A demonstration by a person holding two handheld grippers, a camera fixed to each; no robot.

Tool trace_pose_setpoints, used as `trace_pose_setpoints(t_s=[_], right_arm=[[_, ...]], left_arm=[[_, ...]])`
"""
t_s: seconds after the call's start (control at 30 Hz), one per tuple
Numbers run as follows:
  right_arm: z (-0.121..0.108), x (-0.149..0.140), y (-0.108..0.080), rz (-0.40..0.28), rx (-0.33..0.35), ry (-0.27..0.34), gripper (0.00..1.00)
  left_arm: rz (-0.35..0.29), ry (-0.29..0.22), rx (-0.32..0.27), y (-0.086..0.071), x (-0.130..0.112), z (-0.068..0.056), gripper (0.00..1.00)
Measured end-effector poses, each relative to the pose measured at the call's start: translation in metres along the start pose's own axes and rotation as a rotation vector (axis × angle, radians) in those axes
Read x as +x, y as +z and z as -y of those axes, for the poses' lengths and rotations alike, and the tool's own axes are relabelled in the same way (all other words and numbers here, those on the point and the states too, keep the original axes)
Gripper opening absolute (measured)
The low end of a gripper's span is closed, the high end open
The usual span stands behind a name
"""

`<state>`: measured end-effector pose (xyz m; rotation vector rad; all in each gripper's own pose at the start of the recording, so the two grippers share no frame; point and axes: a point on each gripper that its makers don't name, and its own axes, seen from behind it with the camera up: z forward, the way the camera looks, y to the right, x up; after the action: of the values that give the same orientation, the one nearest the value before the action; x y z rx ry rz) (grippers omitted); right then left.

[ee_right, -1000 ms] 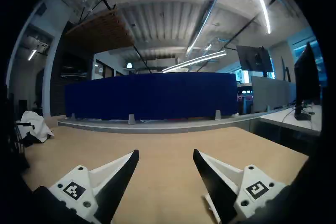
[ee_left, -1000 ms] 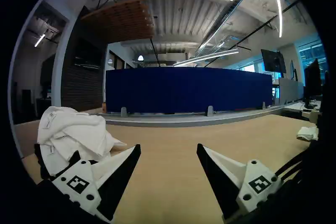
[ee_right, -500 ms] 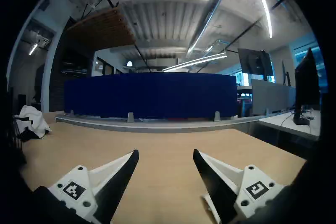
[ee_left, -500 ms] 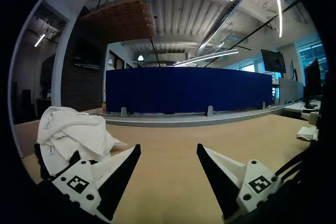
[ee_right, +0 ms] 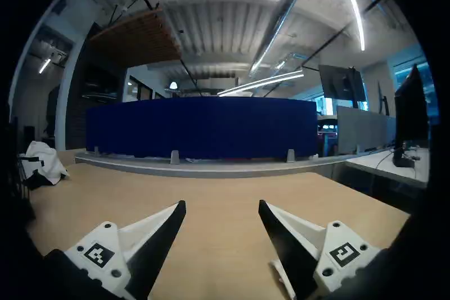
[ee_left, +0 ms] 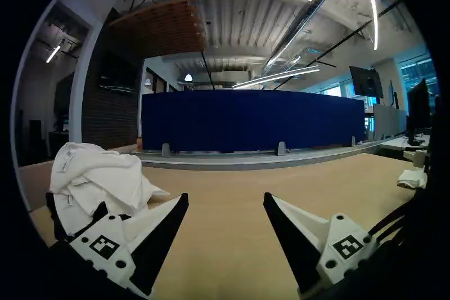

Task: Fold towel

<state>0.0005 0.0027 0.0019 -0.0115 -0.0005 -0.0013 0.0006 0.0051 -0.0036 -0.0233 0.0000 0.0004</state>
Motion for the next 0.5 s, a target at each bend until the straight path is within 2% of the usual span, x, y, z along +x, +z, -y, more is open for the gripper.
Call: trace_pose_setpoints(t_s=[0.5], right_arm=[[-0.0001,-0.0004,-0.0014,0.0,0.0,0.0,1.0]], left_arm=[[0.0,0.0,0.0,0.0001,-0.0002,-0.0003,0.99]])
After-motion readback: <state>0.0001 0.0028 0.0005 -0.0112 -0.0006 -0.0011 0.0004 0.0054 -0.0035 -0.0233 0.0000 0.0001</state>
